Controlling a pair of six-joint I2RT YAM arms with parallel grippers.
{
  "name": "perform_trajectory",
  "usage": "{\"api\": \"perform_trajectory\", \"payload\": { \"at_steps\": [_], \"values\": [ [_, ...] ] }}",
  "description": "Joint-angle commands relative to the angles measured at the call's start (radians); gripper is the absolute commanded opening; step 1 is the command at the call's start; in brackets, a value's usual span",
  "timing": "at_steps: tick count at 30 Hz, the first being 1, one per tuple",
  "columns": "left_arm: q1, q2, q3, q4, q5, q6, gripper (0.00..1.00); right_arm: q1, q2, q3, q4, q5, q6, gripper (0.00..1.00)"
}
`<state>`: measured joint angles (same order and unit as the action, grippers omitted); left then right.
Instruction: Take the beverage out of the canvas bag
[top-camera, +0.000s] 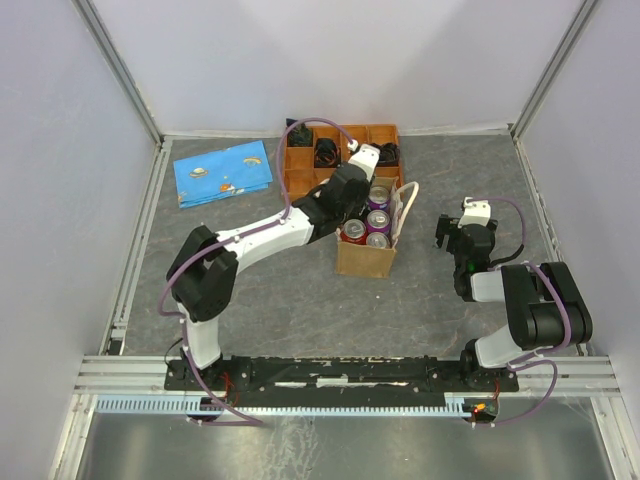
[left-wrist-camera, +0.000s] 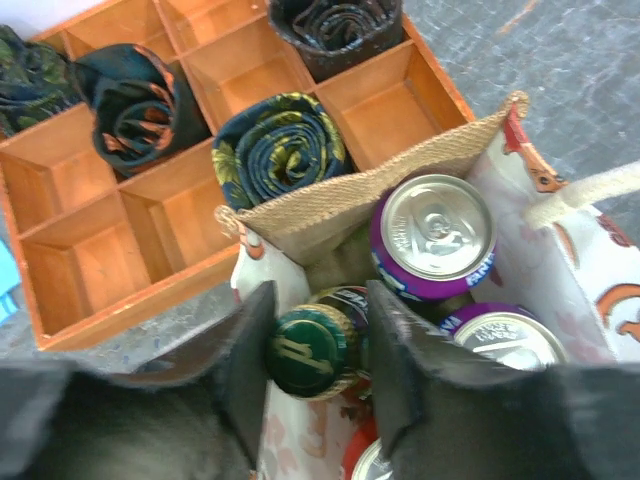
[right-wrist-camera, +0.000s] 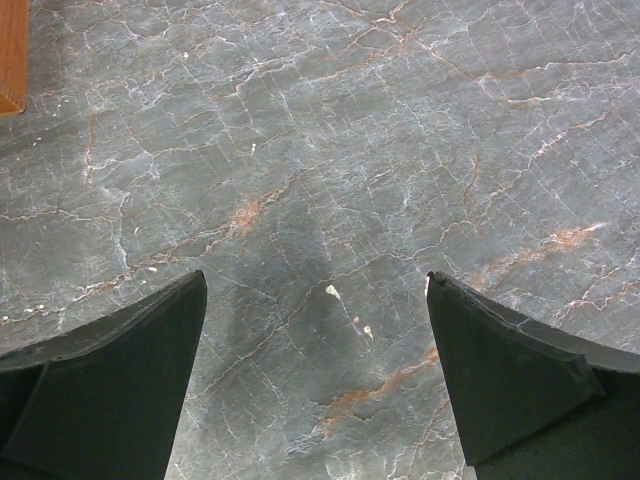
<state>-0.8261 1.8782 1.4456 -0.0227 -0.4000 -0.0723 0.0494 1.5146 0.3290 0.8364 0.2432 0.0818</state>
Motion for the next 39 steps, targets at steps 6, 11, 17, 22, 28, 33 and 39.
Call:
{"api": "perform_trajectory", "payload": {
  "at_steps": [6, 11, 17, 22, 28, 33, 39],
  "values": [
    [0.001, 0.019, 0.002, 0.066, -0.023, 0.018, 0.04, -0.003, -0.012, 0.03, 0.029, -0.01, 0.003, 0.99],
    [0.0, 0.007, 0.017, 0.059, -0.016, 0.027, 0.03, -0.004, -0.012, 0.03, 0.029, -0.01, 0.002, 0.99],
    [0.001, -0.07, 0.036, 0.131, -0.026, 0.103, 0.03, -0.003, -0.012, 0.03, 0.029, -0.01, 0.002, 0.99],
    [0.001, -0.106, 0.095, 0.165, -0.046, 0.166, 0.03, -0.003, -0.013, 0.03, 0.029, -0.01, 0.004, 0.99],
    [0.001, -0.122, 0.203, 0.138, -0.04, 0.2, 0.03, -0.003, -0.012, 0.03, 0.029, -0.011, 0.004, 0.99],
    [0.001, -0.126, 0.298, 0.092, -0.051, 0.228, 0.03, -0.004, -0.011, 0.03, 0.029, -0.01, 0.003, 0.99],
    [0.003, -0.148, 0.404, 0.055, -0.067, 0.263, 0.03, -0.003, -0.012, 0.029, 0.029, -0.01, 0.004, 0.99]
  ]
}}
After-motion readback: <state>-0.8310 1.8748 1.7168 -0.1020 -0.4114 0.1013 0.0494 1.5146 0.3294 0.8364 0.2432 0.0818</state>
